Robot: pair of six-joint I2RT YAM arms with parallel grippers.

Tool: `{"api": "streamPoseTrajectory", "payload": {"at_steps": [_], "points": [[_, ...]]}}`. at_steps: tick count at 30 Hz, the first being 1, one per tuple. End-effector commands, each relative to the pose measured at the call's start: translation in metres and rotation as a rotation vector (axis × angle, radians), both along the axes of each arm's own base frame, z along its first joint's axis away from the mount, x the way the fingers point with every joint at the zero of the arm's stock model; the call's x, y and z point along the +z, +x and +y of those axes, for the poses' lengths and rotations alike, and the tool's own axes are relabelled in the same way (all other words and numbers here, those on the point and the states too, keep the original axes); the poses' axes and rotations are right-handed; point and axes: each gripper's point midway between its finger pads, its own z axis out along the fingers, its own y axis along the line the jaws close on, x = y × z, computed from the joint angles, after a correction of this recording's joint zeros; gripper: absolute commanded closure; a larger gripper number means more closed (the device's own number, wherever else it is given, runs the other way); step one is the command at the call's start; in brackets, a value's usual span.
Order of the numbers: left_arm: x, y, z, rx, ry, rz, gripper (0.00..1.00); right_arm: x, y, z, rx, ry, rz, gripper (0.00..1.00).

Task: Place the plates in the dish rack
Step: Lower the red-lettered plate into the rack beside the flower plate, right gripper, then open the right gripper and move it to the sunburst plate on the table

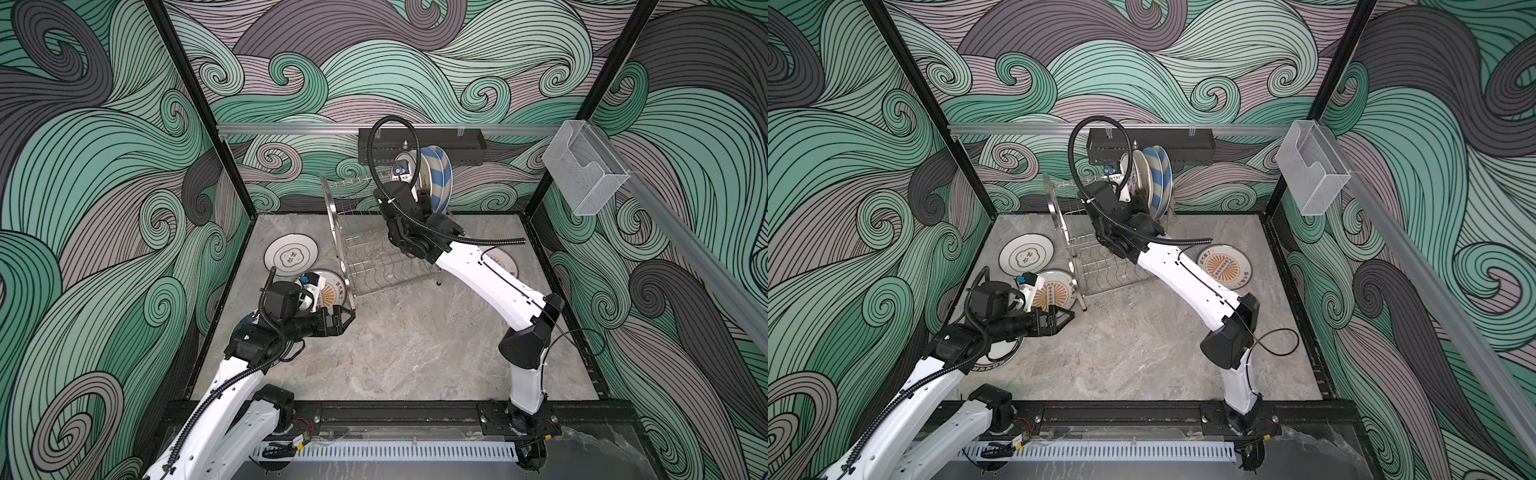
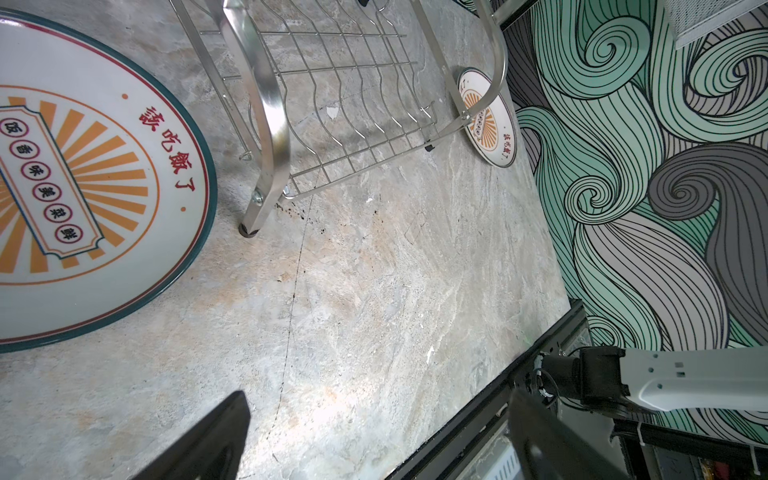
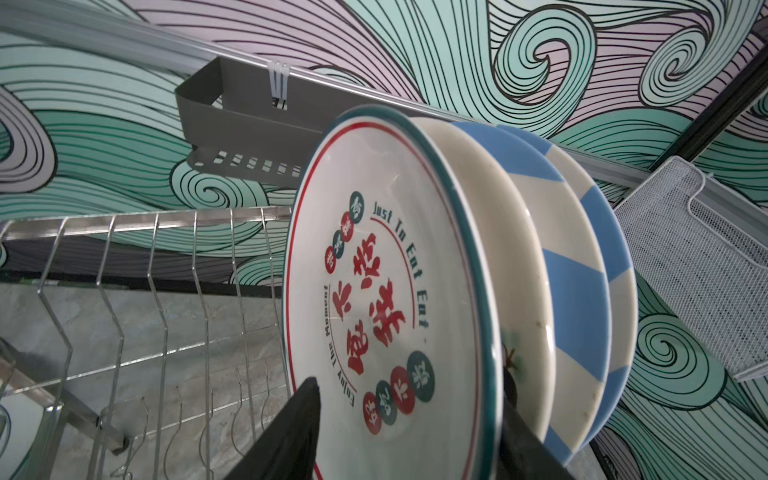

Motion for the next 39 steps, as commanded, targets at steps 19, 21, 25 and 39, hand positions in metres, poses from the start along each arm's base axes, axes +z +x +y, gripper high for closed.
{"api": "streamPoseTrajectory", "payload": {"at_steps": [19,21,25,39], "points": [[-0.005,0.009,0.019,0.089,0.070,-0.020,0.01,0.053,-0.112,-0.066,0.403,0.215,-0.122,0.00],[-0.006,0.009,0.020,0.093,0.077,-0.021,0.01,0.032,-0.120,-0.087,0.373,0.206,-0.095,0.00],[-0.004,0.011,0.016,0.071,0.064,-0.046,0.01,-0.037,-0.137,-0.133,0.275,0.217,-0.039,0.00],[-0.018,0.031,-0.005,0.082,-0.065,-0.015,0.02,-0.229,-0.140,-0.193,0.099,0.237,0.355,0.00]]}}
